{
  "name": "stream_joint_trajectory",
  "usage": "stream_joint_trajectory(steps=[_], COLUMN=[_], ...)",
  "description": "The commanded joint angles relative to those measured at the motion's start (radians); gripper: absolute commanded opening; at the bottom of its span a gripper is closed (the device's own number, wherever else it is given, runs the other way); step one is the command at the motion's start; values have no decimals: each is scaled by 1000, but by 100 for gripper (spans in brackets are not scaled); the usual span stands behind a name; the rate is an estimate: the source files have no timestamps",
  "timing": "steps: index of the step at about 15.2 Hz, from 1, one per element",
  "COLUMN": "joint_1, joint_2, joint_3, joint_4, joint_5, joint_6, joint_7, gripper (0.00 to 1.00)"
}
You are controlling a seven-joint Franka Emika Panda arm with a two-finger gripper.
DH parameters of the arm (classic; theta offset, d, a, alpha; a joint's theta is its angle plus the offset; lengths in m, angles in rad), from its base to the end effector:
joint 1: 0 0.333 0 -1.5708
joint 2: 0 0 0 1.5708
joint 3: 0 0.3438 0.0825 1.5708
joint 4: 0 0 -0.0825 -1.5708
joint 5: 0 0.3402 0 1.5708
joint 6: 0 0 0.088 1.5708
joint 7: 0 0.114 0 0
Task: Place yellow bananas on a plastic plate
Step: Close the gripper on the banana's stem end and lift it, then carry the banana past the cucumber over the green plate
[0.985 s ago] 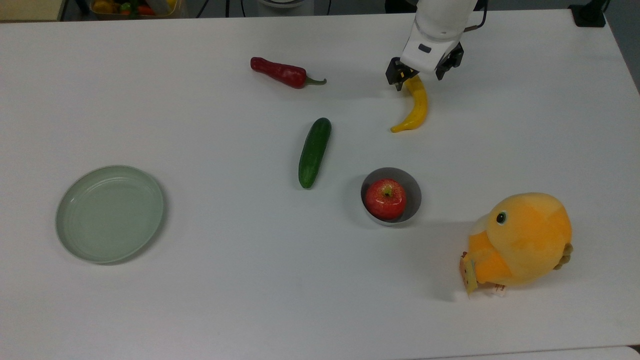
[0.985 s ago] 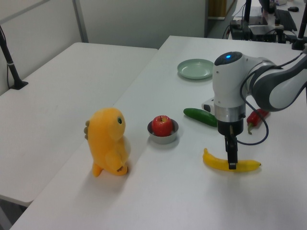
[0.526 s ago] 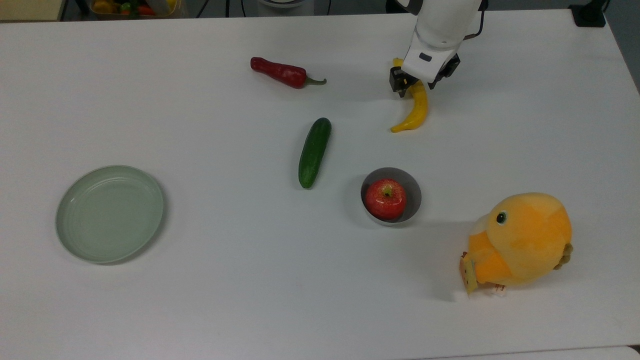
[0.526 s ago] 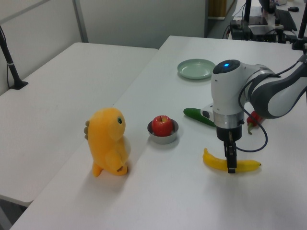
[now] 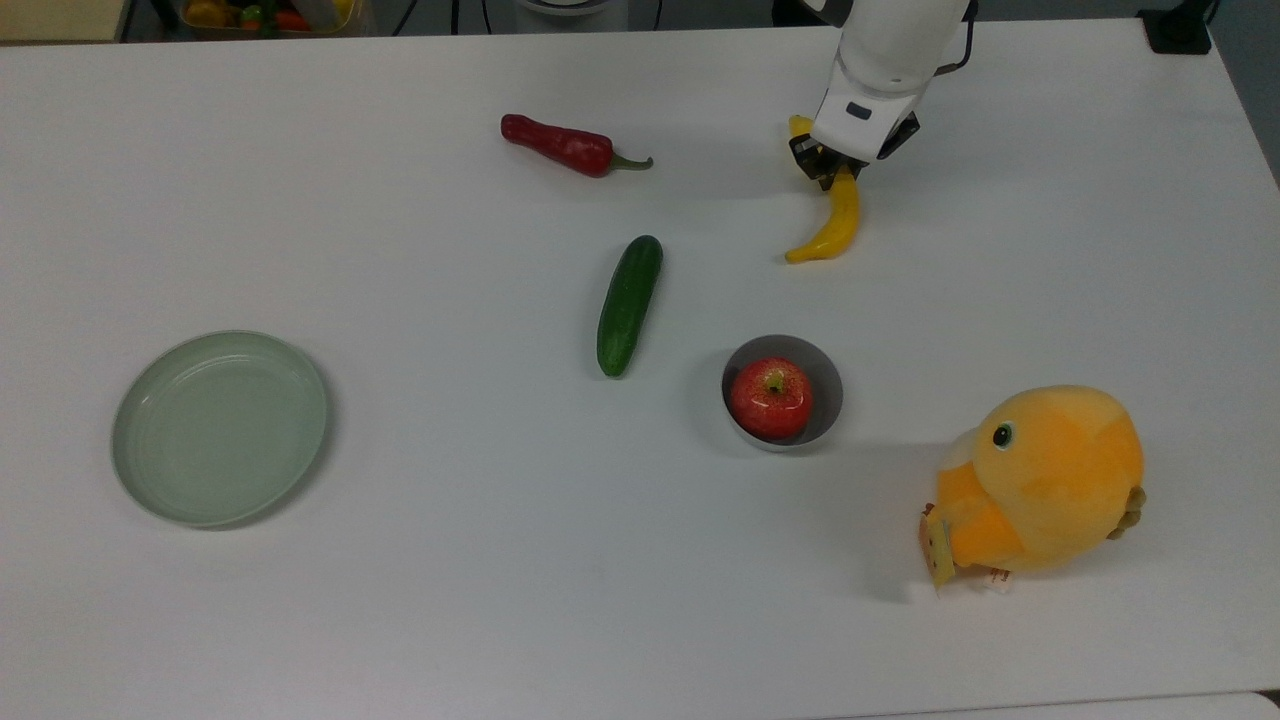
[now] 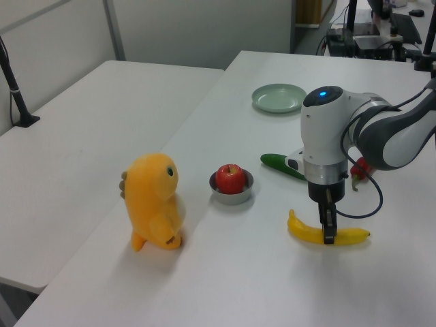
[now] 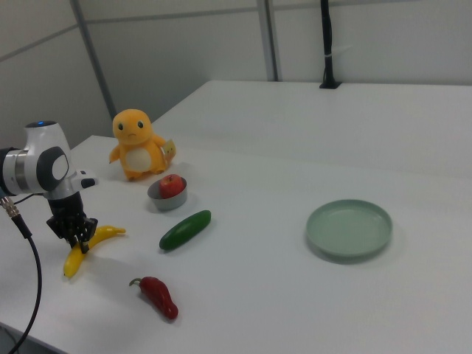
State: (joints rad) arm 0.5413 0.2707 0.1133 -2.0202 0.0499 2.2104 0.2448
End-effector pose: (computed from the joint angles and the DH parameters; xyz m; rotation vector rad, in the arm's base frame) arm 0.4450 0.3401 0.3602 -3.0550 -0.5804 0.1578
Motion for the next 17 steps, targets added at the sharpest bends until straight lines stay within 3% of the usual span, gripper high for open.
stream_joint_trajectory(steps=[1, 8, 14, 17], joint_1=[-17, -122, -139, -144], joint_2=[-22, -88, -105, -103], joint_3=[5, -26, -210, -299], joint_4=[21, 181, 311, 330], joint_5=[-16, -4, 42, 53], joint_6=[-18, -190, -250, -248], joint_7=[22, 24, -2, -74], gripper=[15, 15, 15, 15])
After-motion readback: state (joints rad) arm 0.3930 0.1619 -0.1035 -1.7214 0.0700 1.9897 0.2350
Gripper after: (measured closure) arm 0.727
